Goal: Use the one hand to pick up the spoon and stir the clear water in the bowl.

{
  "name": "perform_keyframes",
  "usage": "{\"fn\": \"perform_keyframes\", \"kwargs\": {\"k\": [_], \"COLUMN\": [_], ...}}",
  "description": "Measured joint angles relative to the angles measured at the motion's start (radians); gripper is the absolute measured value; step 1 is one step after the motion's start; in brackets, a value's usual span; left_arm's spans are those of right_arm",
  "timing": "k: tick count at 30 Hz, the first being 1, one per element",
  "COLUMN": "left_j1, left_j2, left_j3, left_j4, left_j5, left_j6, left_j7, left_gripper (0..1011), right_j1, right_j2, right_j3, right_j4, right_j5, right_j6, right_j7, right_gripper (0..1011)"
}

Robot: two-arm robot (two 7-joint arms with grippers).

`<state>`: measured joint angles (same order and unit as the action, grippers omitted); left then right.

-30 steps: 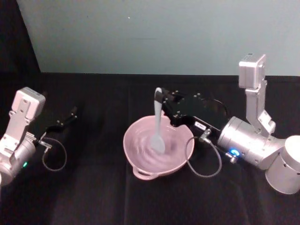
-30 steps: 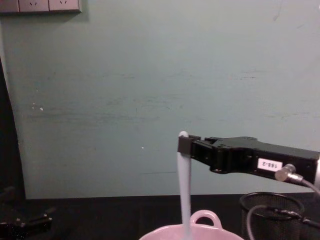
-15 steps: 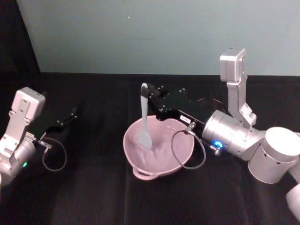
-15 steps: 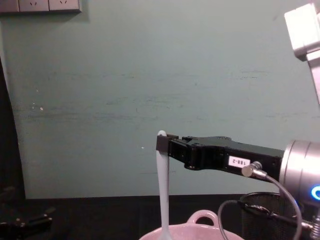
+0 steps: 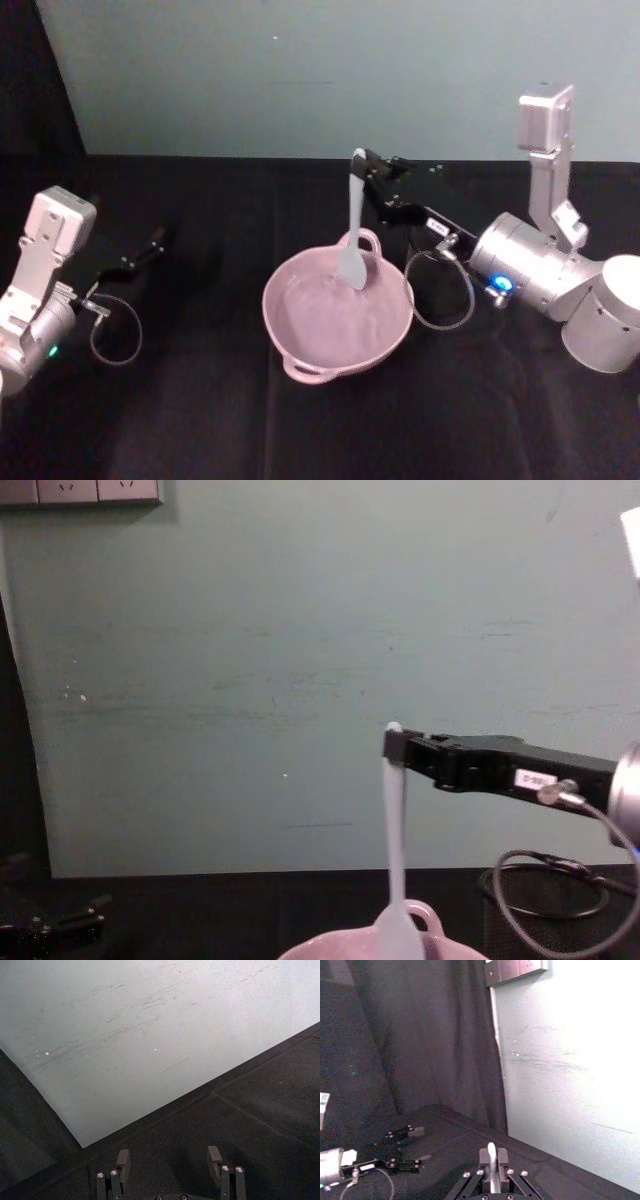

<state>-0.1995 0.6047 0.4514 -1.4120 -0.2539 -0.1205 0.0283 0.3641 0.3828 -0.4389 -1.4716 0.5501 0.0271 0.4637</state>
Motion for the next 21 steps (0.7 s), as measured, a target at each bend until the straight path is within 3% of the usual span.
{"fn": "perform_keyframes", "kwargs": {"k": [10, 21], "left_j1": [0.000, 0.000], "left_j2": [0.000, 0.000], "left_j3": [0.000, 0.000], "left_j4": [0.000, 0.000], "left_j5": [0.000, 0.000], "left_j6": [0.000, 0.000], "left_j7": [0.000, 0.000], "left_gripper": [1011, 1011], "right_j1": [-0.061, -0.093], "right_j2": [0.053, 0.062], "right_j3": [0.036, 0.003], "right_j4": [-0.077, -0.150], "right_j5": [0.004, -0.009], "right_j6": [0.020, 0.042], "right_j7": [-0.019, -0.015], "right_gripper": [98, 98]}}
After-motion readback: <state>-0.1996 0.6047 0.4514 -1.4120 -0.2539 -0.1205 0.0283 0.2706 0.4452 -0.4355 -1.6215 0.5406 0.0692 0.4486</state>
